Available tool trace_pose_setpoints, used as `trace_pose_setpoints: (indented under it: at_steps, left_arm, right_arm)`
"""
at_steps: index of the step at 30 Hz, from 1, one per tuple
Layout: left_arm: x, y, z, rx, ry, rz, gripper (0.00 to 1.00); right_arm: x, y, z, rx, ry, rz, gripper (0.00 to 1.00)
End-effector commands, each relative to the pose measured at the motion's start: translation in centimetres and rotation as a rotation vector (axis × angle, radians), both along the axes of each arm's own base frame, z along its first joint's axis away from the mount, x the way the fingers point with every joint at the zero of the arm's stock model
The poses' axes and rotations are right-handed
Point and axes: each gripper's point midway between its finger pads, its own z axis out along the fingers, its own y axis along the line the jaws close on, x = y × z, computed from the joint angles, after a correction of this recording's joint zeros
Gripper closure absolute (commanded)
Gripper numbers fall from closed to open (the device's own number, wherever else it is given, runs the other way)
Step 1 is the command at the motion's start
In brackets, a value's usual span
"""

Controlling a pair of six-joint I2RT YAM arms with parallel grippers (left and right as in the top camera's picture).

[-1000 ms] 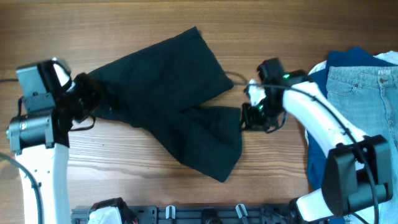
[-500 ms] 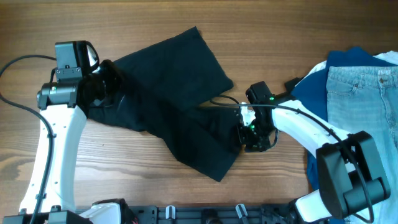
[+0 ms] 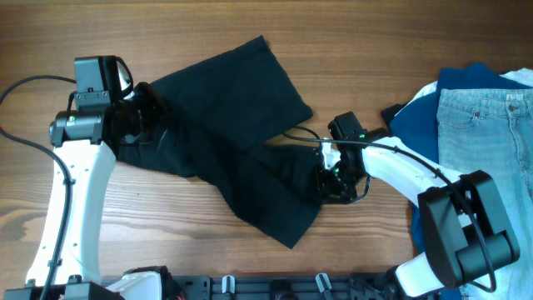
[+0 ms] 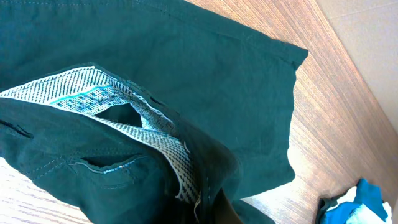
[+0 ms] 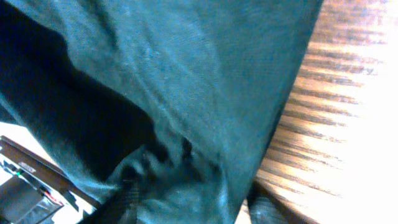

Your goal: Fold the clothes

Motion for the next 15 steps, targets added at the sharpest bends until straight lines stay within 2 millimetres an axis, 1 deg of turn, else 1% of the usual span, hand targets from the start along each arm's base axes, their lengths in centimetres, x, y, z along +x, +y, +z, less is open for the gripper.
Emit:
trace_pose_setpoints:
  at_steps: [1, 2, 3, 5, 6, 7, 8, 9, 10, 11, 12, 13, 14, 15]
  left_arm:
    - [0.2, 0.0, 0.9, 0.009, -0.024, -0.004, 0.96]
    - [0.2, 0.0, 0.8, 0.009, -0.021, -0.004, 0.96]
    - [0.1, 0.0, 0.8, 0.009, -0.018, -0.004, 0.96]
    - [0.2, 0.1, 0.9, 0.024, -0.028, -0.021, 0.96]
    - [0.4, 0.4, 0.9, 0.051, -0.041, -0.03, 0.96]
    - [0.6, 0.8, 1.0, 0.071, -0.046, -0.019, 0.96]
    - [0.7, 1.1, 1.0, 0.088, -0.052, -0.009, 0.96]
    - [0.9, 1.2, 1.0, 0.097, -0.056, -0.009, 0.96]
    - [1.0, 1.5, 1.0, 0.109, -0.058, -0.003, 0.96]
    - [1.1, 1.9, 0.7, 0.13, -0.051, 0.01, 0.96]
    - [1.1, 2.3, 0.3, 0.15, -0.038, 0.021, 0.96]
    - [1.1, 2.3, 0.1, 0.156, -0.032, 0.017, 0.96]
    - [1.2, 2.4, -0.4, 0.165, -0.021, 0.001, 0.96]
    - [1.3, 2.4, -1.0, 0.163, -0.004, 0.0, 0.96]
  right_arm:
    - [-1.0, 0.0, -0.6, -0.009, 0.059, -0.034, 0.9]
    - [-1.0, 0.0, -0.4, -0.008, 0.062, -0.028, 0.96]
    - [-0.9, 0.5, 0.5, 0.028, 0.053, -0.005, 0.96]
    - [-0.5, 1.7, 3.1, 0.127, 0.067, -0.013, 0.95]
    - [0.4, 2.7, 5.6, 0.212, 0.073, -0.046, 0.96]
    - [1.2, 3.3, 6.9, 0.257, 0.086, -0.098, 0.96]
    - [2.4, 3.6, 7.9, 0.292, 0.091, -0.162, 0.96]
    - [3.2, 3.7, 8.1, 0.299, 0.088, -0.2, 0.96]
    - [4.7, 3.5, 8.1, 0.299, 0.082, -0.276, 0.96]
    - [6.8, 2.8, 7.9, 0.284, 0.062, -0.381, 0.96]
    - [8.9, 2.2, 8.0, 0.289, 0.019, -0.458, 0.96]
    - [10.7, 1.7, 8.3, 0.3, -0.031, -0.504, 0.96]
    - [13.0, 1.0, 8.7, 0.317, -0.106, -0.554, 0.96]
    - [14.8, 0.5, 9.4, 0.346, -0.179, -0.575, 0.87]
